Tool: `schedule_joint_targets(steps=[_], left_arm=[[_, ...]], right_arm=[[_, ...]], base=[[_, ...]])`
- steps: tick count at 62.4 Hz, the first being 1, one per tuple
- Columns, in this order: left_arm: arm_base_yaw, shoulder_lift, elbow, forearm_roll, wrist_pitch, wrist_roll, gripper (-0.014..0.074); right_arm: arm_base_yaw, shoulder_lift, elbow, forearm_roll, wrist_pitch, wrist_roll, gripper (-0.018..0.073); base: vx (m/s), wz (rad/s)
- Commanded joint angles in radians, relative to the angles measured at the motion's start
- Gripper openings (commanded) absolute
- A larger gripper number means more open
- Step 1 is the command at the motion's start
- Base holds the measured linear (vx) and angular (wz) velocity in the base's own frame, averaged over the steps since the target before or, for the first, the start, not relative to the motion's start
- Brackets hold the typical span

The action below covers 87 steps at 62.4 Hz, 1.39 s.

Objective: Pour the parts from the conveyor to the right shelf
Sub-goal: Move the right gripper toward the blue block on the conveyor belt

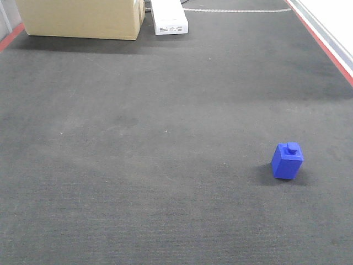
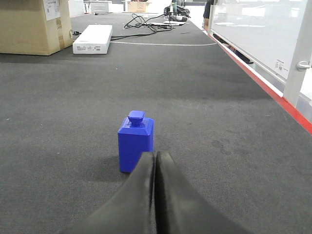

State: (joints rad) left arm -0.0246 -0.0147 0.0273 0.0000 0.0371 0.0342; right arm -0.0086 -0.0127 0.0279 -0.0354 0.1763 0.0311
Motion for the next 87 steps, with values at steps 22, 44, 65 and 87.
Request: schedule_joint_targets(steps=[22,44,65,87], left_arm=[[-0.002,-0.013,0.031,0.0,-0.077,-0.009,-0.0006],[-0.002,-0.013,0.031,0.0,-0.077,-0.009,-0.0006],[-0.002,-0.013,0.031,0.0,-0.077,-0.009,-0.0006],[-0.002,-0.013,0.031,0.0,-0.077,-0.009,-0.0006]], right_arm=[[-0.006,-0.015,0.02,-0.004,-0.07,-0.003,-0.001],[-0.006,-0.015,0.02,0.092,-0.072,0.001,-0.001],[-0.006,-0.012,-0.009,0.12,-0.233,-0.066,-0.001],[-0.006,0.311,-0.325,0.118,-0.079,-0.127,-0.001]], base=[[0.0,0.0],[0.0,0.0],[0.0,0.0],[0.0,0.0]])
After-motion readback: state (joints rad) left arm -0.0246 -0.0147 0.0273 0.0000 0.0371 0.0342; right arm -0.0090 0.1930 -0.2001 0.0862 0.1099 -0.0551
